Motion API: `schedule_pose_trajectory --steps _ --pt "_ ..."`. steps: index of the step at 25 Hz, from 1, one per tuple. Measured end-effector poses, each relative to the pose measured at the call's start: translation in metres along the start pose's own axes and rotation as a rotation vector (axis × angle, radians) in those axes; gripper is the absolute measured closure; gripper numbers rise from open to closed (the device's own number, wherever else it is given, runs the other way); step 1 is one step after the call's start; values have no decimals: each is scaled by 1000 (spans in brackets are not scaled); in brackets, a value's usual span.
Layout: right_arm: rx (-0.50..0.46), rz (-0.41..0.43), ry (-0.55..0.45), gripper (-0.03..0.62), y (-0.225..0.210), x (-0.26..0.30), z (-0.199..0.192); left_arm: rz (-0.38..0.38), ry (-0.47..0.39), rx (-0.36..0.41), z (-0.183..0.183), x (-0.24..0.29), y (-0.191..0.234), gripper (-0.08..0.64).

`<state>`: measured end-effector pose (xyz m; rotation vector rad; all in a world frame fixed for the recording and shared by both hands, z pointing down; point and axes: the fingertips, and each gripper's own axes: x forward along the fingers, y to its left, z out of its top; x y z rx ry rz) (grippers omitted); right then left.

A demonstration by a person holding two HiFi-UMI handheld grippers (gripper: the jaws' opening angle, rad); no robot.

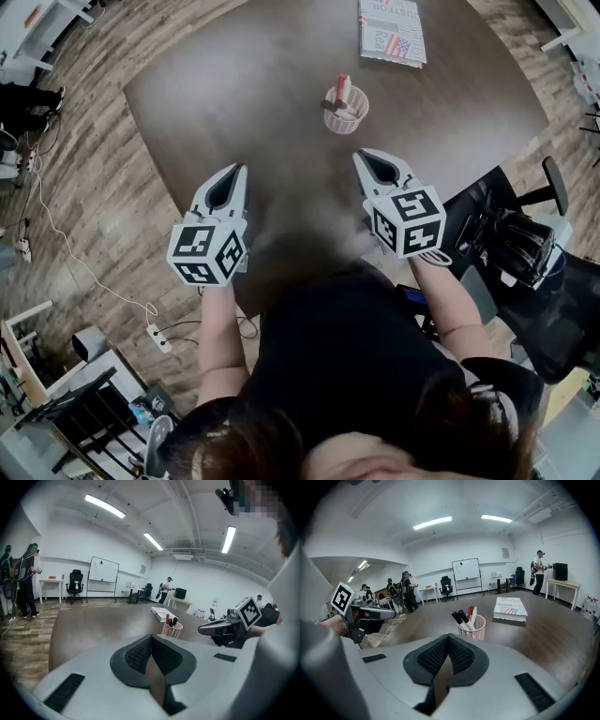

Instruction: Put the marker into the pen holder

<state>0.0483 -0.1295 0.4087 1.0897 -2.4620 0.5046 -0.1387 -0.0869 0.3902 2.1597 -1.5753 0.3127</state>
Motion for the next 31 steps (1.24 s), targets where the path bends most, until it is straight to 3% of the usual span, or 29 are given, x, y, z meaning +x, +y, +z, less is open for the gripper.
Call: schedule_pose_trajectory --steps 13,31 --pt "-17 14 18 577 6 7 5 54 -2 -70 -18 -17 9 531" --pt "-46 35 18 577 1 11 13 56 -13 -78 -22 -14 5 531"
